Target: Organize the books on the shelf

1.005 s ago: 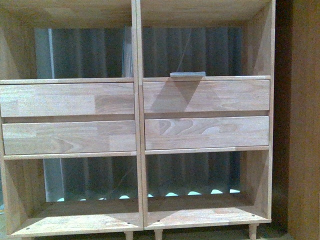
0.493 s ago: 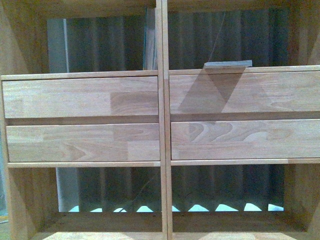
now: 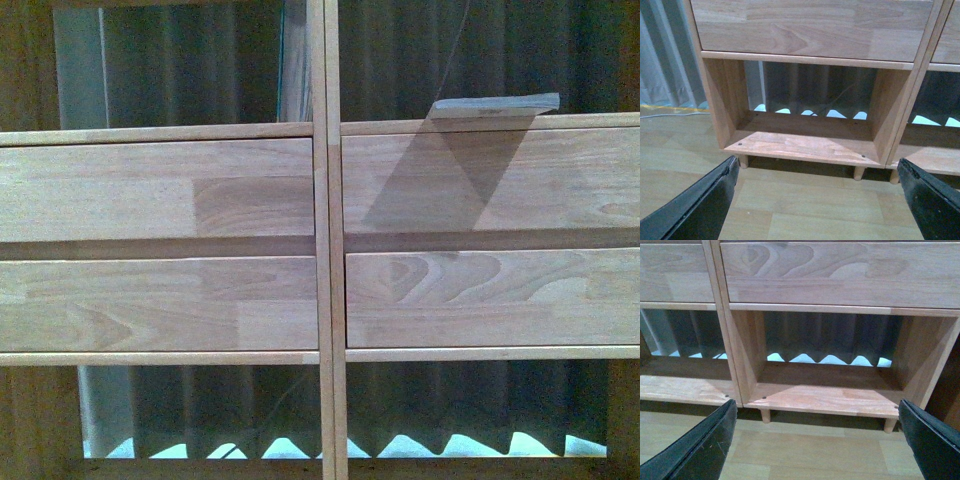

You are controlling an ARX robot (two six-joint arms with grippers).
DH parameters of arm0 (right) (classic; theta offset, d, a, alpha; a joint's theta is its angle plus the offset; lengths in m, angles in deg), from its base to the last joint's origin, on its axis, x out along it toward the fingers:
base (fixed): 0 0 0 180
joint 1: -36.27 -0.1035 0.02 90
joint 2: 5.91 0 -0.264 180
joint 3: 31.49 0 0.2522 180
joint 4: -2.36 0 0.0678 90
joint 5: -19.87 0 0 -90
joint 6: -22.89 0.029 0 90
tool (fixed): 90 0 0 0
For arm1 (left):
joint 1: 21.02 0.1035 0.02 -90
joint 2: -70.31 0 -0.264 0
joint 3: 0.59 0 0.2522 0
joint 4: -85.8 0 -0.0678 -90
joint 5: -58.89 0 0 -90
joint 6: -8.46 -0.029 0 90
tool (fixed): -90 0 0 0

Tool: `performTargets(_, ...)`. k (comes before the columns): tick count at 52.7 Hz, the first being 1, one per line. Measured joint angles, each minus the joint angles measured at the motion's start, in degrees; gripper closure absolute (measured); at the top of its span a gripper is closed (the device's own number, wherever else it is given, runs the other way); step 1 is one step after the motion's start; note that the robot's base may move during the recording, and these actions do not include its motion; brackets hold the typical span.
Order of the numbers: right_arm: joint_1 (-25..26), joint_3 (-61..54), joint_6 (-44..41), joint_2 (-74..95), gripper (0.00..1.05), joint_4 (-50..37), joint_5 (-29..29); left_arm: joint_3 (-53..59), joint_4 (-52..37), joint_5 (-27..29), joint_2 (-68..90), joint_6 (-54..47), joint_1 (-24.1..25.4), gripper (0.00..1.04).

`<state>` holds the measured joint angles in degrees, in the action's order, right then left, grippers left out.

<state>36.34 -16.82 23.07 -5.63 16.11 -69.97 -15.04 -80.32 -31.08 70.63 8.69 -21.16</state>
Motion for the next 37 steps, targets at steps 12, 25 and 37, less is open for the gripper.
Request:
performTargets(12,0.0,0.0,-0.02,0.0,0.07,0.0,0.02,0.0,0.0,0.0,0.0,0.02,0.0,0.07)
performTargets(25,0.0,0.0,-0.02,0.0,0.07,0.0,0.0,0.0,0.0,0.0,0.0,0.02,0.0,0.07)
performTargets(37,0.0,0.0,0.0,0.0,0.07,0.04,0.02,0.0,0.0,0.0,0.0,0.02,-0.02,0.07)
